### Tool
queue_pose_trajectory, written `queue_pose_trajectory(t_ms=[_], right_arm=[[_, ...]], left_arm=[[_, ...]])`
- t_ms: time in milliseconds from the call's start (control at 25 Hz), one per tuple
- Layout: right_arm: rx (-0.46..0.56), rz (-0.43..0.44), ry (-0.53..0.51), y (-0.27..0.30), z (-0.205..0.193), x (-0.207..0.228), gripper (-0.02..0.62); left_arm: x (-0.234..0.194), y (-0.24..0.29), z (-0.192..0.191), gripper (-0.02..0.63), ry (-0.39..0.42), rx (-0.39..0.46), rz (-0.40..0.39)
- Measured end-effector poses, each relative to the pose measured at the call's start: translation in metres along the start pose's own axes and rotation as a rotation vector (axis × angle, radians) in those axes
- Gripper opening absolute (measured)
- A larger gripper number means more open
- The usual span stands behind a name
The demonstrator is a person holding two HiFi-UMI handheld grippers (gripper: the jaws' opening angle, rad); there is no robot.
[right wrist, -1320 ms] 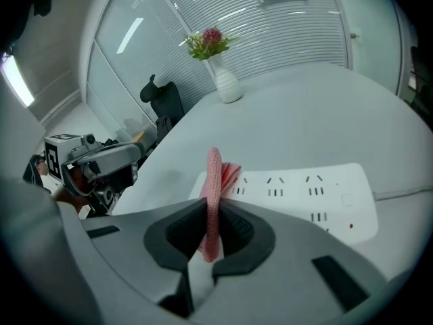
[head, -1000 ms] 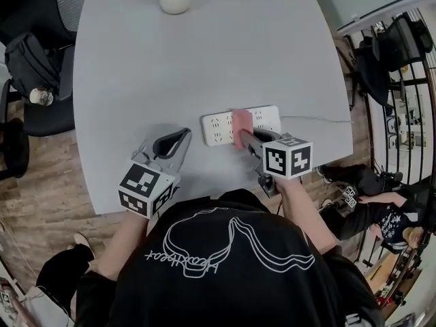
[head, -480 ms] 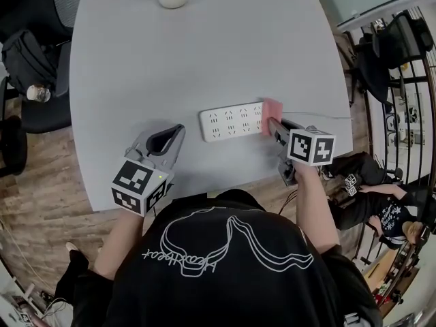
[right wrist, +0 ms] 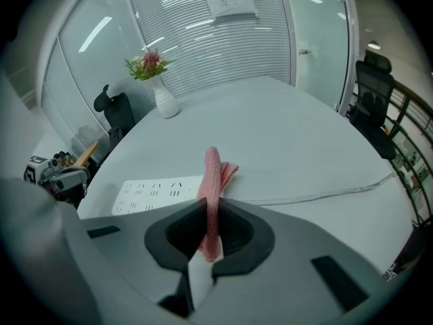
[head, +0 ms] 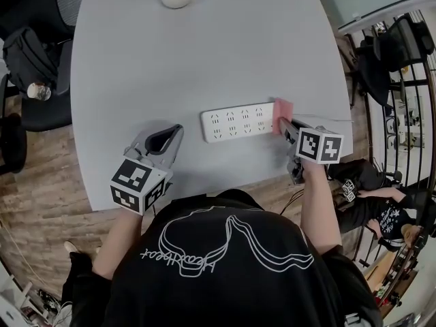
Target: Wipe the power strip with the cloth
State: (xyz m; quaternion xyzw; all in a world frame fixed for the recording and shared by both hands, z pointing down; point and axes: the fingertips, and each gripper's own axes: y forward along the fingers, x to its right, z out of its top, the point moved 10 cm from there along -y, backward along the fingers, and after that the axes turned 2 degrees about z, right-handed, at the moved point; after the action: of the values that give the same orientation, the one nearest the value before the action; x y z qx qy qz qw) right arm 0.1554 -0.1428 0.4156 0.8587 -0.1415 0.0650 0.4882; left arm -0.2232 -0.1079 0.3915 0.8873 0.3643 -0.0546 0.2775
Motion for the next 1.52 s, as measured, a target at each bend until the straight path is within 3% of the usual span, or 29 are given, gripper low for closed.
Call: queue_pose_trajectory(t_ms=[320, 560, 1000, 1200, 1520], right_arm=[[0.072, 0.067, -0.01, -0.016, 0.013, -0.02, 0.035], [0.096, 0.175, -0.102, -0.017, 0.023, -0.067, 0.035], [-0.022, 0.36, -0.262, 0.024, 0.0, -0.148, 0.035], [-0.066, 0.356, -0.34, 0.037, -0.005, -0.167, 0.035], [-0.099, 0.331, -0.349, 0.048, -0.009, -0.172, 0.035]], left_arm=[[0.001, 0.001, 0.002, 0.011, 0.001, -0.002, -0.012], [0.001, 0.002, -0.002, 0.011, -0.028, -0.008, -0.013], [0.004, 0.005, -0.008, 0.012, -0.06, -0.011, -0.008], [0.002, 0.0, -0.005, 0.011, -0.065, -0.005, 0.005], [-0.003, -0.007, -0.007, 0.011, -0.08, 0.004, 0.007]])
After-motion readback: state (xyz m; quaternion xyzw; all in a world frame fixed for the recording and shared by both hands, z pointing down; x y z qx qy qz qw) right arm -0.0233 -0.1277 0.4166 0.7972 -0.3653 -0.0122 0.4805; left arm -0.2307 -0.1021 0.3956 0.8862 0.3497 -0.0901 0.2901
